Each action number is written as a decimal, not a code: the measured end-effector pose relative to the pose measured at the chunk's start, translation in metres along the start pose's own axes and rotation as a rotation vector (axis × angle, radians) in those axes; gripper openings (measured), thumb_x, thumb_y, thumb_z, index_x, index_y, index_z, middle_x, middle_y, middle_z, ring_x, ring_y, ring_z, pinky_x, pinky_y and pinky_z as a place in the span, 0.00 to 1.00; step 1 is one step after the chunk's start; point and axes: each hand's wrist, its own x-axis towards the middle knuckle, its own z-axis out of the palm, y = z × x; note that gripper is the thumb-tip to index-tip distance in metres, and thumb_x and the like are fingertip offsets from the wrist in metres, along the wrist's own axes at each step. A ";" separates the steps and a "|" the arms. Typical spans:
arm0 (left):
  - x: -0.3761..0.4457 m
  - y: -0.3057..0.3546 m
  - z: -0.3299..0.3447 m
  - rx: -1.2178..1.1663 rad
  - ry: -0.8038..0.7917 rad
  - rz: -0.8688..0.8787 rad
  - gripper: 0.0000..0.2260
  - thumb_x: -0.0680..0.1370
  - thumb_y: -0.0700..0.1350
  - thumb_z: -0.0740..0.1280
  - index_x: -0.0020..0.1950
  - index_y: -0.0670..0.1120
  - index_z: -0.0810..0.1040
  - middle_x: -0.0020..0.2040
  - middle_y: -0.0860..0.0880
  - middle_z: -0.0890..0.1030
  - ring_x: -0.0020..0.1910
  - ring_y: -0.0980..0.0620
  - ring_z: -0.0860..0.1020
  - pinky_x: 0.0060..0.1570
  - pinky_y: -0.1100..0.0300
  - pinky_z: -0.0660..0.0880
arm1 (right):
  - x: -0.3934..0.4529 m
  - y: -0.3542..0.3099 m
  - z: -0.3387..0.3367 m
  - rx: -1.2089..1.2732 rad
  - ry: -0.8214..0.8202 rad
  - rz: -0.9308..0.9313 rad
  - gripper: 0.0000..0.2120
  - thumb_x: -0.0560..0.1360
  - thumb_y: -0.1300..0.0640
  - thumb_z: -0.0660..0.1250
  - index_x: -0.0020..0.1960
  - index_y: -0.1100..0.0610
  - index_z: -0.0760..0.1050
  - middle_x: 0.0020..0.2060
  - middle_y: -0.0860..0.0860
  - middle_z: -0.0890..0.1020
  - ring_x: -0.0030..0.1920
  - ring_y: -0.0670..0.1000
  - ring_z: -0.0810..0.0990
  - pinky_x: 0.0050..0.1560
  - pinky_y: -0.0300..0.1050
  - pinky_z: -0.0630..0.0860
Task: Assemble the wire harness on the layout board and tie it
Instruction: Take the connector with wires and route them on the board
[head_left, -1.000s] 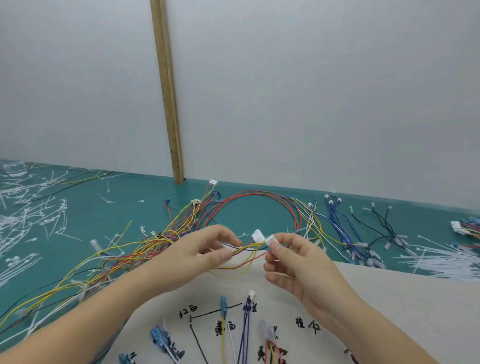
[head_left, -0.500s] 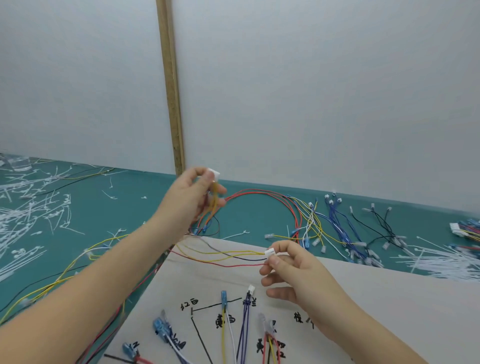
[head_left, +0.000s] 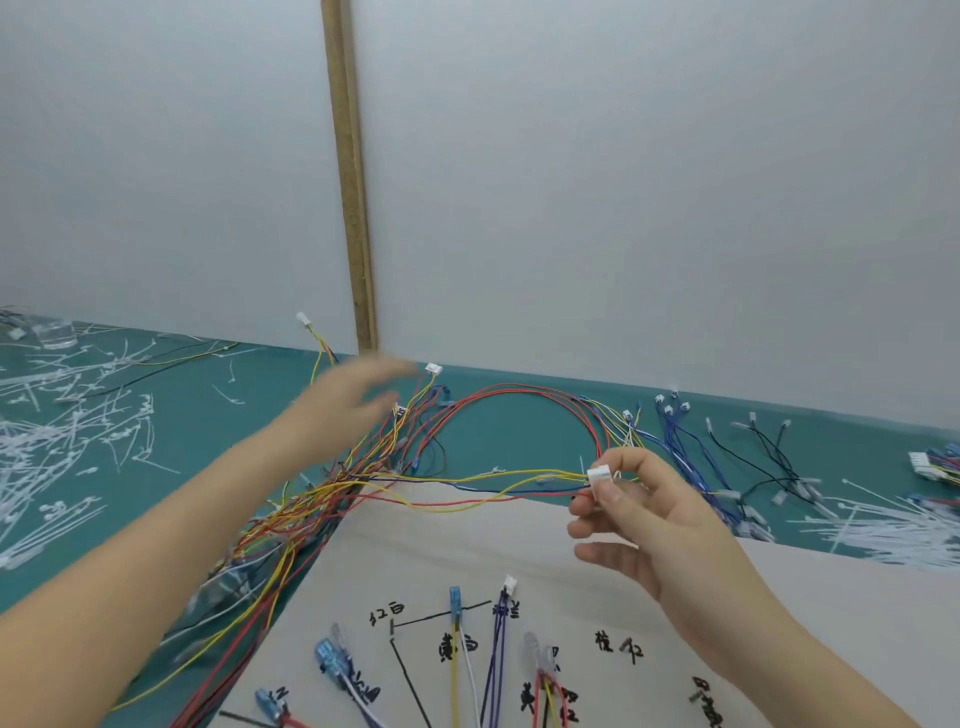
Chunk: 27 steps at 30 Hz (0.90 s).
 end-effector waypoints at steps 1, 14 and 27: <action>-0.010 0.002 0.010 -0.149 -0.260 -0.033 0.12 0.79 0.40 0.61 0.57 0.55 0.77 0.59 0.56 0.77 0.61 0.59 0.73 0.67 0.64 0.61 | -0.002 0.000 0.001 -0.022 -0.011 -0.011 0.03 0.76 0.61 0.61 0.45 0.56 0.73 0.32 0.51 0.81 0.33 0.48 0.79 0.35 0.41 0.80; -0.027 -0.057 0.021 -0.050 -0.404 -0.195 0.07 0.69 0.58 0.61 0.39 0.58 0.77 0.52 0.54 0.81 0.53 0.52 0.77 0.56 0.58 0.70 | -0.020 -0.041 0.006 -0.026 -0.002 -0.381 0.06 0.63 0.46 0.68 0.39 0.45 0.78 0.29 0.47 0.77 0.32 0.45 0.78 0.36 0.41 0.80; -0.006 -0.040 -0.019 0.290 -0.290 -0.526 0.15 0.76 0.55 0.62 0.36 0.46 0.76 0.35 0.49 0.77 0.32 0.50 0.75 0.31 0.63 0.68 | -0.023 -0.045 0.007 -0.029 -0.068 -0.169 0.03 0.63 0.54 0.66 0.36 0.49 0.77 0.29 0.54 0.78 0.30 0.51 0.79 0.33 0.41 0.78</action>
